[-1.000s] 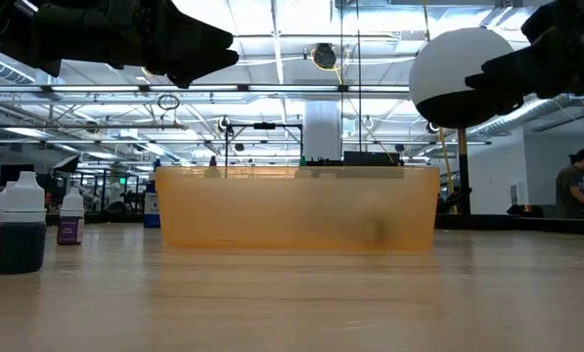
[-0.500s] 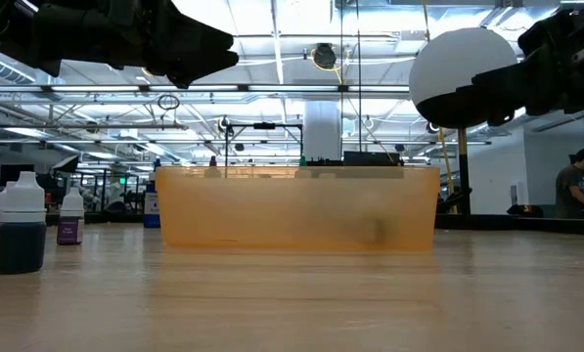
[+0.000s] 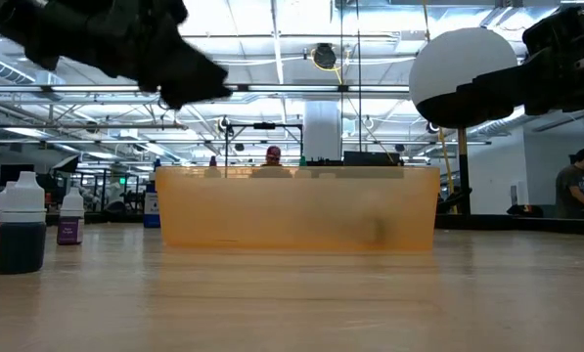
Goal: Pick & Place food coloring
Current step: Put the small orange food coloring bottle into the orange bin
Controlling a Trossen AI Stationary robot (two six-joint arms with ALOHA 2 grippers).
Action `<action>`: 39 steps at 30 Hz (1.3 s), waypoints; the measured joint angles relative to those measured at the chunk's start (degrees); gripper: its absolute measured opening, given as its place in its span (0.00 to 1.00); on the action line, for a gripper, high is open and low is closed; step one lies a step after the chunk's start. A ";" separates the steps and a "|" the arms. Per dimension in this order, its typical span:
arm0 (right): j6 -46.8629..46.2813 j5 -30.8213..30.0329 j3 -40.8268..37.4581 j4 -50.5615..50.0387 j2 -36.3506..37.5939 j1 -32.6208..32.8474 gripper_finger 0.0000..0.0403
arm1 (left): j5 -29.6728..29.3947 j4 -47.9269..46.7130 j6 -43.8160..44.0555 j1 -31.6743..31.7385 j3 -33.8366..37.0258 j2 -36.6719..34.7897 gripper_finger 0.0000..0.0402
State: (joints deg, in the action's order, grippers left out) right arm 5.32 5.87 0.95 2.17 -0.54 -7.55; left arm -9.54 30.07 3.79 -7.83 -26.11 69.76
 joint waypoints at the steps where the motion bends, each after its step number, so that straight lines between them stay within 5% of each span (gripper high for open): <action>1: -0.02 0.02 0.00 0.00 -0.07 0.00 0.37 | -0.10 -8.16 3.04 0.22 -2.30 -0.64 0.57; 6: -0.06 0.00 -0.04 0.12 -0.15 0.00 0.38 | -2.53 -52.06 21.05 0.69 -18.49 -0.18 0.57; 10: -0.07 0.00 -0.07 0.17 -0.15 0.00 0.38 | -2.68 -76.34 33.58 0.06 -30.10 0.45 0.57; 18: -0.08 0.00 -0.09 0.17 -0.15 0.00 0.37 | -0.85 -97.69 63.10 -3.00 -30.62 0.34 0.57; 25: -0.08 0.00 -0.09 0.17 -0.15 0.00 0.37 | 3.89 -98.26 71.10 -3.88 -23.58 0.30 0.57; 39: -0.11 -0.02 -0.11 0.17 -0.15 0.00 0.37 | 7.81 -74.91 75.29 -5.16 -9.17 0.30 0.57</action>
State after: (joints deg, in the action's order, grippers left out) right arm 5.21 5.85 0.84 2.35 -0.69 -7.55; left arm -1.73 -44.84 79.08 -12.98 -35.28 70.06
